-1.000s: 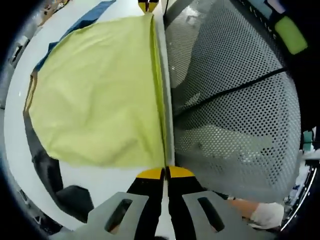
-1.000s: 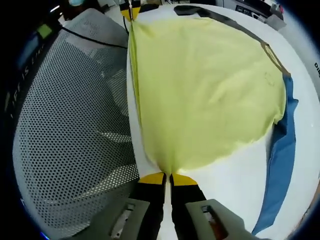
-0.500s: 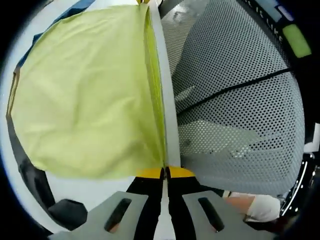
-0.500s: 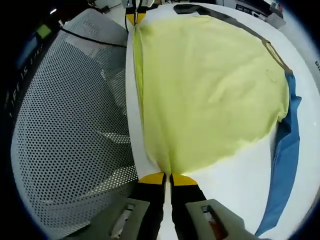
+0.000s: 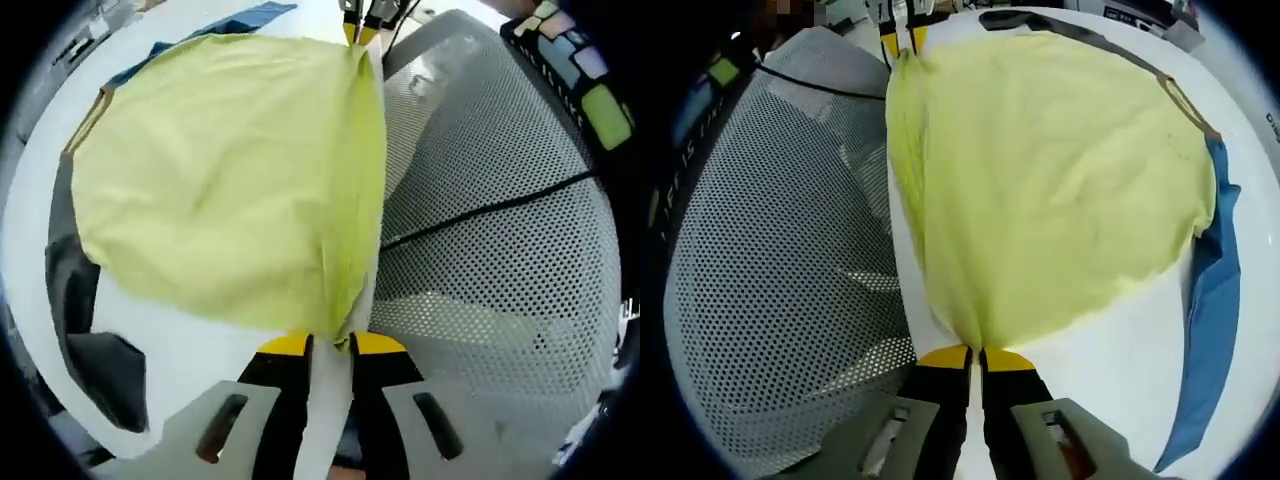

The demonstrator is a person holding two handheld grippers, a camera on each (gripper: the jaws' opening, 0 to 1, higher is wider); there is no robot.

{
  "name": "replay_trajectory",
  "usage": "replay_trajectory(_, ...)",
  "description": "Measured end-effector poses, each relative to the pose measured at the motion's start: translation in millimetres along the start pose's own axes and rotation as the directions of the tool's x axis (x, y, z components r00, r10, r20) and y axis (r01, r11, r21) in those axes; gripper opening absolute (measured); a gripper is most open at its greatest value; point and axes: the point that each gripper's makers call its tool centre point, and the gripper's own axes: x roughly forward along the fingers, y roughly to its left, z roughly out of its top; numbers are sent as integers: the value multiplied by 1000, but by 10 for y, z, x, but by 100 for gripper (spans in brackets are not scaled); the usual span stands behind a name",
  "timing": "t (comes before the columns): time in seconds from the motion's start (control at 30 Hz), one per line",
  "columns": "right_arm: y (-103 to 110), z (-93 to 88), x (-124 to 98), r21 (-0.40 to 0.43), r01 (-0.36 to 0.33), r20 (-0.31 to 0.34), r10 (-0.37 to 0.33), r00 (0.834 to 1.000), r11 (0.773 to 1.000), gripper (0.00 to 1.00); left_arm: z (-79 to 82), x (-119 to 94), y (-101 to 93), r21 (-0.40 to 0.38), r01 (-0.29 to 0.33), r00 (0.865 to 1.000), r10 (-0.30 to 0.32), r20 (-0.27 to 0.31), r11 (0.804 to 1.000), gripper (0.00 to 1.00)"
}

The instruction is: Fold the garment on the visible template until the final outline fits inside the template.

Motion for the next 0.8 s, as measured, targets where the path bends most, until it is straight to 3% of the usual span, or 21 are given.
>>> replay_trajectory(0.2,-1,2,1,6,3,5,-3,1000,1000,0,-2,-7,0,-166,-54,995,66,68,985,10)
replay_trajectory(0.27,-1,1,0,12,4,10,-4,1000,1000,0,-1,17,-41,-242,-31,994,55,91,970,7)
replay_trajectory(0.57,1,2,-1,15,5,13,-6,1000,1000,0,-38,46,-11,-305,-47,992,80,96,951,2)
replay_trajectory(0.63,1,2,-2,15,6,14,-6,1000,1000,0,-42,40,-22,-299,-44,993,75,95,953,2)
replay_trajectory(0.7,0,4,-2,14,6,15,-7,1000,1000,0,-38,-19,-7,-165,-84,992,98,80,983,1)
replay_trajectory(0.8,0,3,-3,16,7,16,-7,1000,1000,0,-7,-76,-19,-80,-103,992,109,71,991,1)
